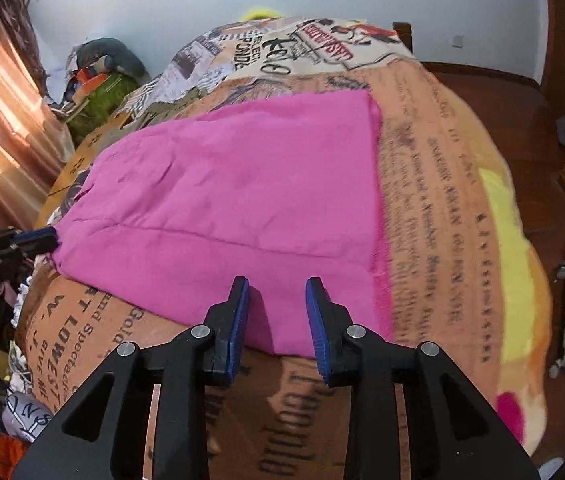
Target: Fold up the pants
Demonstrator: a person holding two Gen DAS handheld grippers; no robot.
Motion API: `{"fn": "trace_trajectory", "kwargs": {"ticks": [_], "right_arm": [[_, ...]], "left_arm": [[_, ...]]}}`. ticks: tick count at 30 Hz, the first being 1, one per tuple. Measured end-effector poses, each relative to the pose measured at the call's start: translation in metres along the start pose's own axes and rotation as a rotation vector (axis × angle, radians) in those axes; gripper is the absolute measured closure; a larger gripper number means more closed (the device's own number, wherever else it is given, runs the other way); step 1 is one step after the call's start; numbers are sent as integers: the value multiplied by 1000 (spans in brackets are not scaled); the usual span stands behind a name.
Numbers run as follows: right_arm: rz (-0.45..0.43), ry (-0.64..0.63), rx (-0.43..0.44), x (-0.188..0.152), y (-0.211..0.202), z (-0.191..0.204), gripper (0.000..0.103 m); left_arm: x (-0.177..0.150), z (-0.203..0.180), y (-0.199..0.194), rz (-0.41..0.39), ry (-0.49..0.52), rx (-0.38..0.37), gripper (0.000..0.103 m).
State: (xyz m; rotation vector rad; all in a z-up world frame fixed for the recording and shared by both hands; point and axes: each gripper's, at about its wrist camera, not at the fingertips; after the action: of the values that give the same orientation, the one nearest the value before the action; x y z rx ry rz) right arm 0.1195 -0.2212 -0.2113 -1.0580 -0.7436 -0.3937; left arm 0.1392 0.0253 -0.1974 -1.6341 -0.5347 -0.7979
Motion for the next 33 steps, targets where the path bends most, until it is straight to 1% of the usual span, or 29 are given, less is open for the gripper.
{"fn": "trace_trajectory", "kwargs": {"ticks": [3, 5, 7, 10, 14, 18, 19, 20, 22, 24, 30, 33], "right_arm": [[-28, -20, -20, 16, -7, -4, 77], [-64, -17, -28, 31, -10, -10, 77], [-91, -14, -30, 43, -9, -14, 76], [-125, -37, -53, 64, 2, -17, 74], [-137, -62, -72, 86, 24, -26, 73], [-126, -63, -88, 101, 52, -40, 73], [-121, -64, -90, 104, 60, -44, 72], [-113, -65, -92, 107, 68, -48, 70], [-97, -67, -99, 111, 87, -54, 67], [-87, -60, -109, 115, 104, -62, 66], [-37, -29, -85, 114, 142, -78, 66], [-57, 4, -24, 111, 146, -82, 64]], "left_arm": [[24, 16, -8, -54, -16, 29, 89], [41, 30, -6, -82, -26, 60, 85], [54, 42, 0, -94, -34, 98, 81], [72, 62, 19, -97, -44, 150, 81], [84, 86, 57, -49, -87, 170, 80], [80, 101, 92, 15, -122, 162, 80], [78, 102, 98, 27, -128, 161, 79], [75, 106, 108, 52, -145, 157, 76], [71, 111, 119, 75, -177, 151, 65], [66, 118, 126, 85, -218, 132, 64], [55, 120, 134, 107, -275, 93, 64], [52, 120, 134, 102, -296, 79, 64]]}}
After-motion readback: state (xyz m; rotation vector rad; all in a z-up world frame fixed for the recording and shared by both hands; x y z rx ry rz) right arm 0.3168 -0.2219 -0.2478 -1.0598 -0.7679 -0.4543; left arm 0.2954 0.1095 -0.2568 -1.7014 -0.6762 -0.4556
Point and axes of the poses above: each gripper's, at about its wrist camera, not at the fingertips, and y roughly the way its jaws point, z to its left, x to its top, and after that the axes turned 15 degrees about -z, right-handed
